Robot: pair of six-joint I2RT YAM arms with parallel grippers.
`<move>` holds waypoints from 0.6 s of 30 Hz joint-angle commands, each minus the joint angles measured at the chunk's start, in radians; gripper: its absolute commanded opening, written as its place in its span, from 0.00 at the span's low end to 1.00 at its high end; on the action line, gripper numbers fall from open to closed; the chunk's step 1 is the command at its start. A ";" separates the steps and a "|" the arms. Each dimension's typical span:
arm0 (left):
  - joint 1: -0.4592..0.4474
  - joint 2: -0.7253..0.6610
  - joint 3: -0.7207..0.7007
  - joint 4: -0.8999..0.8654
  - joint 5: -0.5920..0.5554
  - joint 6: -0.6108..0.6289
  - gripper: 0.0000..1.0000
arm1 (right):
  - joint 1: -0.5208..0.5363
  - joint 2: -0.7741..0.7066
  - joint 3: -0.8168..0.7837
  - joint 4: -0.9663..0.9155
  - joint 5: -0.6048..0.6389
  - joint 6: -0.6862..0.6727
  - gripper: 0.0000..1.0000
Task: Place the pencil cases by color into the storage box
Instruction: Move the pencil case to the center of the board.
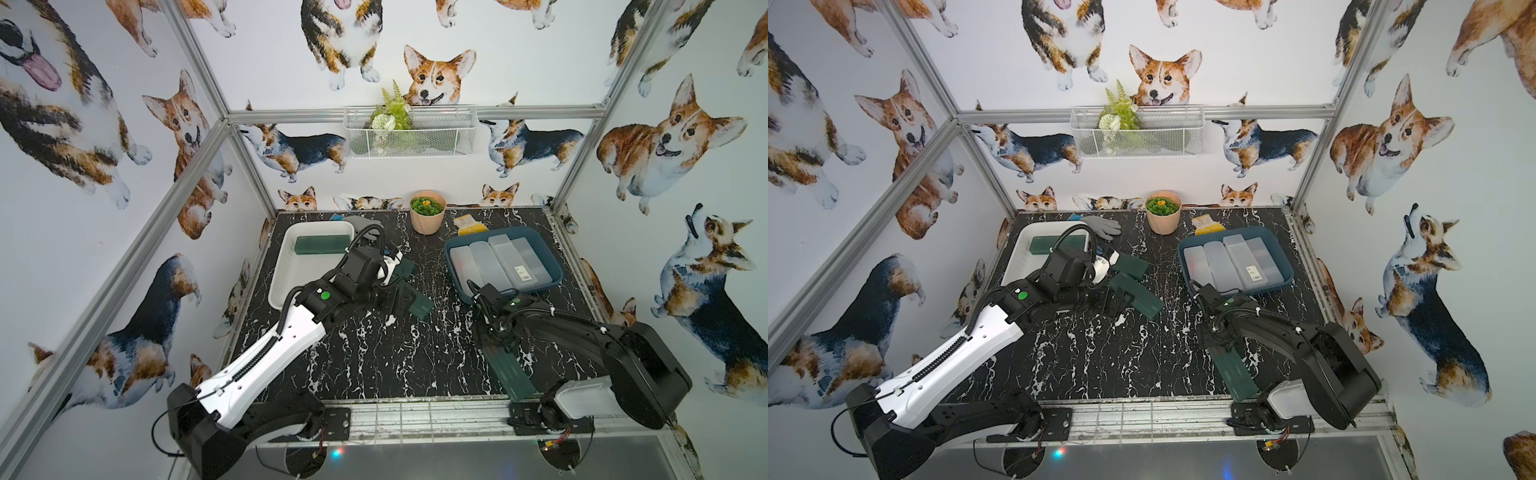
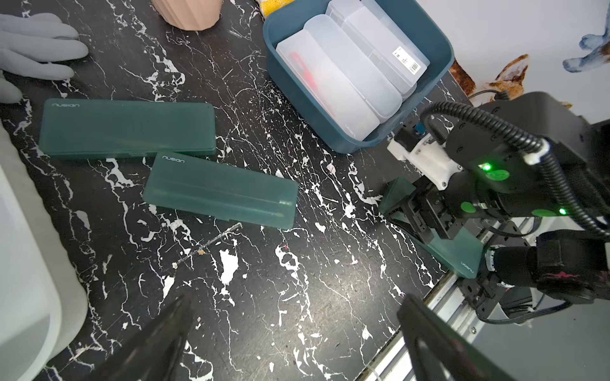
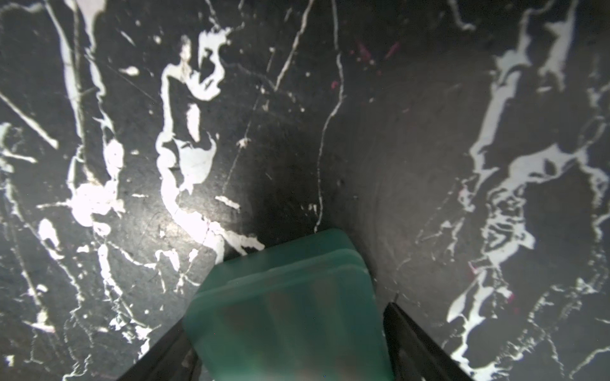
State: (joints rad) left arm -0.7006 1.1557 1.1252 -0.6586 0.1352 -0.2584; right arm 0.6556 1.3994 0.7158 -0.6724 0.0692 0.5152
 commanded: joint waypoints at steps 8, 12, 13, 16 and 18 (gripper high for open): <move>0.032 -0.027 0.006 -0.011 -0.040 -0.021 1.00 | 0.094 0.107 0.169 -0.053 0.005 -0.092 0.69; 0.067 -0.023 0.017 -0.033 -0.032 -0.053 1.00 | 0.166 0.165 0.281 -0.036 0.001 -0.121 0.68; 0.078 -0.025 0.018 -0.034 -0.025 -0.063 1.00 | 0.186 0.182 0.307 -0.030 -0.001 -0.129 0.68; 0.129 -0.043 0.017 -0.043 -0.004 -0.102 1.00 | 0.249 0.249 0.397 -0.016 -0.012 -0.163 0.68; 0.179 -0.057 0.020 -0.054 0.019 -0.132 1.00 | 0.284 0.297 0.467 -0.007 -0.029 -0.192 0.68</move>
State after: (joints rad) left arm -0.5743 1.1187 1.1339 -0.6922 0.1184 -0.3298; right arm 0.8936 1.6424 1.0962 -0.7010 0.0669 0.3870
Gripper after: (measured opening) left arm 0.997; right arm 0.710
